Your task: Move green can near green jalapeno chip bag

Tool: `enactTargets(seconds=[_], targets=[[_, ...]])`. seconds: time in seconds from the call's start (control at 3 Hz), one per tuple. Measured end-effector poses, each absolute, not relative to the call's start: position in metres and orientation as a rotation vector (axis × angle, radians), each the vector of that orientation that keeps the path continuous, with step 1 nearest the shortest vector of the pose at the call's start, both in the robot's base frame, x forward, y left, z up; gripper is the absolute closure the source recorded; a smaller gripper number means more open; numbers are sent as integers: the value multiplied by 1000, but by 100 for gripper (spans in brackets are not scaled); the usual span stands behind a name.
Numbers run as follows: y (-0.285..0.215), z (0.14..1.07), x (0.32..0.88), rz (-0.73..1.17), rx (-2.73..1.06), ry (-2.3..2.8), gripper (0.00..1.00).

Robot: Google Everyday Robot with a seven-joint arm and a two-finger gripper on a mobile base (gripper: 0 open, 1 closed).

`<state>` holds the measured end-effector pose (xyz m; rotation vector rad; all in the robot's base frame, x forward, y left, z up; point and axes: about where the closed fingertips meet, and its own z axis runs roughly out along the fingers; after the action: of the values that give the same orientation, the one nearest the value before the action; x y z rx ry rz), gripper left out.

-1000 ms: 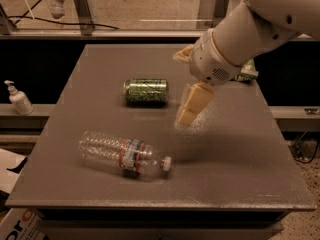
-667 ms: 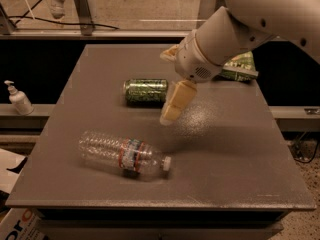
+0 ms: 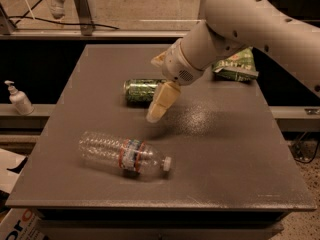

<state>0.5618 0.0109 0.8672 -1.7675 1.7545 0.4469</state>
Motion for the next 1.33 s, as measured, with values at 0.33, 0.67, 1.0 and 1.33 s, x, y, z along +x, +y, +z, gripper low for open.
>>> enactTargets(seconds=[0.33,0.67,1.0,1.33], targets=[[17,847,567,458,-1775,1776,0],[11,832,574,441,-1785,1804,0],[8,827,577,439,-1789,1807,18],[7,827,578,443,-1789,1801,42]])
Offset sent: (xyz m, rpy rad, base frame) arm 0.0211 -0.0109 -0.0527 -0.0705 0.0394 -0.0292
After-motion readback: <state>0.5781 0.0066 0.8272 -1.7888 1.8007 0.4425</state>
